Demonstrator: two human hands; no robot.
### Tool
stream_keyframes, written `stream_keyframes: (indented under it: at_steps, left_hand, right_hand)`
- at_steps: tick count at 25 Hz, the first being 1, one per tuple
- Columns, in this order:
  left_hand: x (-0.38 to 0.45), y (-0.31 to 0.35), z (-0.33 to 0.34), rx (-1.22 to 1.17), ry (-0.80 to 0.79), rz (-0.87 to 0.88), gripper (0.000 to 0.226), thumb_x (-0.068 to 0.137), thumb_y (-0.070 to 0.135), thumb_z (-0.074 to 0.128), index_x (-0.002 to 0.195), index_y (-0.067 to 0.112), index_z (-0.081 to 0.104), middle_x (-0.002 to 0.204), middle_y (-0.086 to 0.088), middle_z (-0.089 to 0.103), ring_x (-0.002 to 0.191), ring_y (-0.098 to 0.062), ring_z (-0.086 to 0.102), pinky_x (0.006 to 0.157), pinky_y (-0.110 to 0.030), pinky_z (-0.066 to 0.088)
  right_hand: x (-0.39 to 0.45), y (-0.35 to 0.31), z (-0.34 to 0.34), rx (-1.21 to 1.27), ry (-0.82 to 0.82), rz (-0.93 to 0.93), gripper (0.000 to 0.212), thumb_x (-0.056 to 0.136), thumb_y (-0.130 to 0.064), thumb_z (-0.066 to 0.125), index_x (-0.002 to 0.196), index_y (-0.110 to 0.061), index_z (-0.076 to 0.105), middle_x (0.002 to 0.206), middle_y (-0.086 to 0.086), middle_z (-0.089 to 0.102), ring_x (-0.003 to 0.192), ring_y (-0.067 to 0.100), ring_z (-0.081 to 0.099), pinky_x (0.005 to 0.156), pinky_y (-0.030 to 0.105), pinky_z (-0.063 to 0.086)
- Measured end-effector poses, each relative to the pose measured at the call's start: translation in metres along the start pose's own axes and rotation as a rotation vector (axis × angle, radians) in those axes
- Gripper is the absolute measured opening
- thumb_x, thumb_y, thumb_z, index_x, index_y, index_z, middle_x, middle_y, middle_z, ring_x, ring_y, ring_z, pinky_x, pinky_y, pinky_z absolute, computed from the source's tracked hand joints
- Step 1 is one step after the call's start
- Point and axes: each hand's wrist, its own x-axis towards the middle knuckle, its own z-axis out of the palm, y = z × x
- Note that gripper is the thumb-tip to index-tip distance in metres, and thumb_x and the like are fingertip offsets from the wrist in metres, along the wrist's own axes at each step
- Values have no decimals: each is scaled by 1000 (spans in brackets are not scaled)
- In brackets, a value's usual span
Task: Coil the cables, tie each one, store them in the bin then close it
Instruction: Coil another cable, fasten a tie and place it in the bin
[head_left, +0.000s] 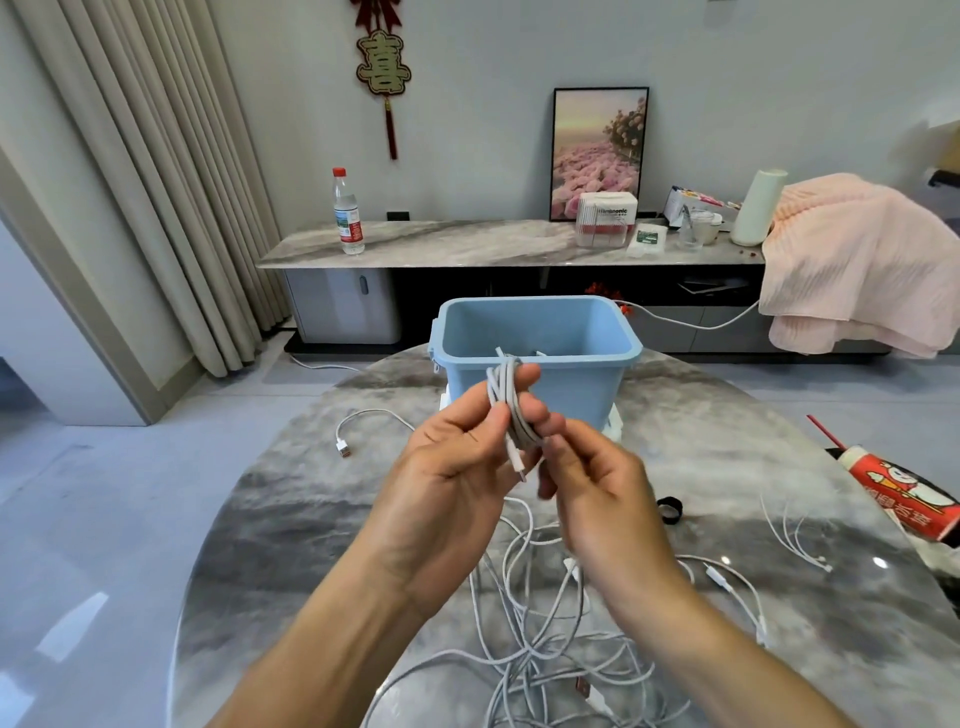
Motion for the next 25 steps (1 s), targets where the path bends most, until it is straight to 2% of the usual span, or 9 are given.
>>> stream_keyframes:
  at_steps: [2,4,6,8,11,15,21,23,25]
  left_hand:
    - [3,-5,2,105,109,87,30,89,12,57,119,10,64,88,0,70,93,-13,67,80,-31,47]
    - [7,-7,-5,413,225,242,27,90,12,57,116,16,65,87,4,73,93,-8,66,83,-24,46]
    - [10,-4,-17,900,210,383,20,96,7,57,110,16,68,88,9,73,90,0,64,82,-17,44]
    - [11,-1,-26,1157,126,410,16,99,12,52,104,5,66,87,6,69,83,-2,62,76,-17,44]
    - [6,1,-22,1134,-33,338,27,103,20,42,99,0,59,78,-6,60,72,-20,56,67,-26,47]
    - [-1,4,-10,1000,-193,190,37,102,21,35,92,-4,61,68,-8,49,65,-15,46,66,-25,39]
    - [-1,-1,1,644,-176,-11,37,98,21,40,94,-7,65,68,-6,50,75,-18,52,86,-33,41]
    - [-1,2,0,592,-178,-23,34,99,21,42,84,2,66,68,-7,50,83,-27,54,98,-44,41]
    - [-3,3,-1,565,-179,-11,35,99,20,44,79,-1,63,68,-9,51,94,-34,59,104,-46,39]
  right_hand:
    - [-16,-2,8,-232,-128,-24,24,102,-14,46,109,-31,62,64,-7,58,53,4,49,54,22,39]
    - [-31,-10,16,-416,-292,1,19,102,-23,41,114,-33,52,76,-5,63,67,10,59,65,34,48]
    - [-35,-24,13,-589,-356,-63,13,102,-32,41,95,-27,51,76,-7,60,74,17,59,72,41,48]
    - [-26,-44,-2,-725,-321,-210,25,100,-35,49,79,-23,54,64,-10,53,66,14,52,68,39,45]
    - [-7,-65,-32,-822,-266,-446,29,93,-44,56,75,-24,66,56,-12,56,55,8,44,57,33,42]
    - [22,-60,-61,-854,-167,-729,30,88,-50,60,77,-25,71,61,-9,63,57,10,55,52,35,47]
    - [31,-34,-68,-596,-7,-741,30,89,-40,68,76,-14,73,64,-5,65,57,14,58,53,35,46]
    - [29,-36,-67,-612,44,-802,28,89,-35,69,76,-11,72,64,-4,64,57,13,56,54,29,45]
    - [29,-37,-66,-565,53,-799,28,89,-34,69,76,-9,72,65,-7,63,57,6,51,56,20,41]
